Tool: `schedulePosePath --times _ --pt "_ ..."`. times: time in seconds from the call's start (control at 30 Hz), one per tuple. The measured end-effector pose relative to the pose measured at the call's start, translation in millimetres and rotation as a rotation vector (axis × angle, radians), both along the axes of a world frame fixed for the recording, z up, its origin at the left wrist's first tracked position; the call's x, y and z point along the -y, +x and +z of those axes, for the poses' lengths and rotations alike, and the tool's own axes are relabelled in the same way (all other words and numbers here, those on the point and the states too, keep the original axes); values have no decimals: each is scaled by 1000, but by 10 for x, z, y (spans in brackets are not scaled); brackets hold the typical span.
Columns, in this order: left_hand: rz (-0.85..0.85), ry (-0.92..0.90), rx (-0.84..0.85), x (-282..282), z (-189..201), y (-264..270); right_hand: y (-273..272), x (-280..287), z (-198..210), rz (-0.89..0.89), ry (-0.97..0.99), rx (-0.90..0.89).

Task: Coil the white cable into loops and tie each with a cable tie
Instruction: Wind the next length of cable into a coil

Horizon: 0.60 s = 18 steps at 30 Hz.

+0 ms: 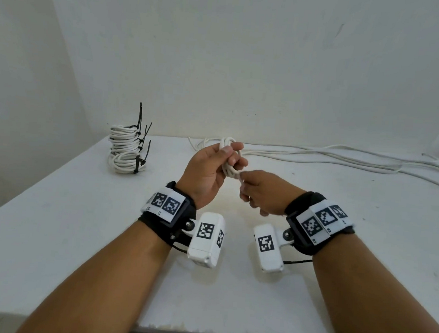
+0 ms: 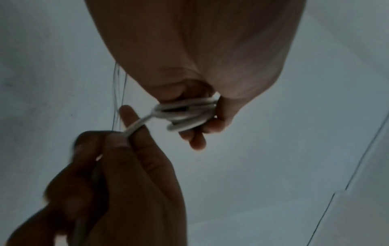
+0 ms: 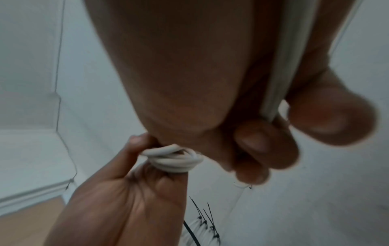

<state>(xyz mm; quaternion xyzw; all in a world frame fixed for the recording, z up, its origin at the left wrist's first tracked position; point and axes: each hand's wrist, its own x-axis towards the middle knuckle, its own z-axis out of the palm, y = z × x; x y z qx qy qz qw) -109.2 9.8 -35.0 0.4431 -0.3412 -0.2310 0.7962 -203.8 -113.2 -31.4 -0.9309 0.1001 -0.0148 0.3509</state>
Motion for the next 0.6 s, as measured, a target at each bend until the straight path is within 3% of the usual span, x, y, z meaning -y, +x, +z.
schedulePosePath --times 0.1,0.27,0.4,0.6 --pt "233 139 163 44 -52 42 13 -89 -20 90 -272 -122" --pt "422 564 608 21 -92 51 -32 -82 102 76 -332 83" --pt "278 805 715 27 -85 56 -91 -96 163 33 -249 299" --pt "-29 679 569 -25 4 -55 -119 32 177 -1 -58 509"
